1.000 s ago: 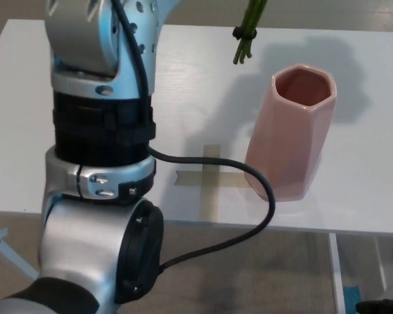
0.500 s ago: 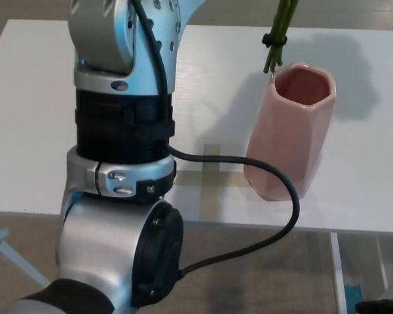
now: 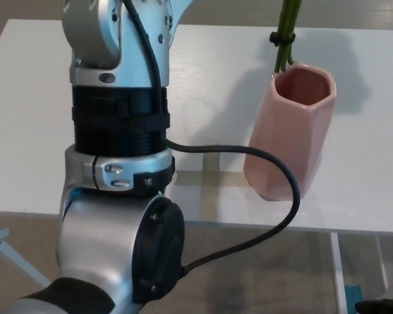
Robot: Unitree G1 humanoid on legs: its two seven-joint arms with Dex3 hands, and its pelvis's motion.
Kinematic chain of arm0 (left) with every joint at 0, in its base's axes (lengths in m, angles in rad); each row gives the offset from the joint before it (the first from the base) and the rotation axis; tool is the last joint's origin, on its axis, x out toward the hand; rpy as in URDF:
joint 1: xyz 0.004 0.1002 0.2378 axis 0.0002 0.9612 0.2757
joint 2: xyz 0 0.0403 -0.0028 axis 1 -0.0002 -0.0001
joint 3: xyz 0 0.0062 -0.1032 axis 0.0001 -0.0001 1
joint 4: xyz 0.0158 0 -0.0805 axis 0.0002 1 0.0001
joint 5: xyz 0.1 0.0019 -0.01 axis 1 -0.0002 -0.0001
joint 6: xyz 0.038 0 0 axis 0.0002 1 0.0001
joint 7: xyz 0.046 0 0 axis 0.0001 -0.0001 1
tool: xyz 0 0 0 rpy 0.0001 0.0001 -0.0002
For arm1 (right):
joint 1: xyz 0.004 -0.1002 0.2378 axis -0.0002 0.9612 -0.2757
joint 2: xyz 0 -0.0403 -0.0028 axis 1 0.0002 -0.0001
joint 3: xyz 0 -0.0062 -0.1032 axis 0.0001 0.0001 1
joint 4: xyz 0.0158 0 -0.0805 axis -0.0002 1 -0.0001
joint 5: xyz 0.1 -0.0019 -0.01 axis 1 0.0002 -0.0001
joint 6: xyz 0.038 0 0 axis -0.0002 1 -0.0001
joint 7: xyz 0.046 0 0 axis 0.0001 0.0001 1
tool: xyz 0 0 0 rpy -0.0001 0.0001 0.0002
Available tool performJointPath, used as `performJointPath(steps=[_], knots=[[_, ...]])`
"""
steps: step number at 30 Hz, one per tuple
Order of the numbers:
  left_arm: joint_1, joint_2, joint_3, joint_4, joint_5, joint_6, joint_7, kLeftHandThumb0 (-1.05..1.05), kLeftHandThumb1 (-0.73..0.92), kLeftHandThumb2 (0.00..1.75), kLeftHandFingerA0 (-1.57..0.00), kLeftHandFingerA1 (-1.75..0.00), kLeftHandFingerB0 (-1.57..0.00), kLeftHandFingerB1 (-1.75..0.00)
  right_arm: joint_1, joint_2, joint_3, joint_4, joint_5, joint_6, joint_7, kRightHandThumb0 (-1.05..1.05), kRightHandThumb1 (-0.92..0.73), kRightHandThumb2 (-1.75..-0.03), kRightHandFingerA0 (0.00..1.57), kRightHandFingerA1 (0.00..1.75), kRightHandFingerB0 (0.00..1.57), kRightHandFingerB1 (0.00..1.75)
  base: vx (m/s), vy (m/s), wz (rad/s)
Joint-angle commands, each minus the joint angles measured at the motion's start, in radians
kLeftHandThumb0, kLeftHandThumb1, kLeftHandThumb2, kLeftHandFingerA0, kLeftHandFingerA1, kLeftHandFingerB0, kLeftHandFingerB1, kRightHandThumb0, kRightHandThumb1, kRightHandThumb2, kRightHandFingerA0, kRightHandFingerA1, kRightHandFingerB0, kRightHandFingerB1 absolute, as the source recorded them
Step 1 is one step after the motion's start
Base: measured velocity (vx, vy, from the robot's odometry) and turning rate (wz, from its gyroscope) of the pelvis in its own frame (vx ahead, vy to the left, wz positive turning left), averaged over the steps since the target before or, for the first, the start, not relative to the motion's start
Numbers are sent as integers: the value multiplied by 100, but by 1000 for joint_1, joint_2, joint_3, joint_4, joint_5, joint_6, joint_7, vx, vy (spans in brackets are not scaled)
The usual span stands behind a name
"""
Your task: Use the left hand to pick up the rose and then lift and insert it into the pink vase.
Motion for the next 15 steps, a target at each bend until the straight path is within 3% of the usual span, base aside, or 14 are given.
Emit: performJointPath(steps=[1,15], knots=[[-22,-30,-23,9,-37,-37,6,-18,87,68,-102,-143,-85,-85,5,-1,-1,5,-2,7,-3,-37,-66,-60,59,41,55,39,0,0,0],[19,-29,-118,16,17,-90,23,-17,86,68,-99,-143,-87,-78,0,0,7,5,-9,5,0,-37,-66,-60,59,41,55,39,0,0,0]])
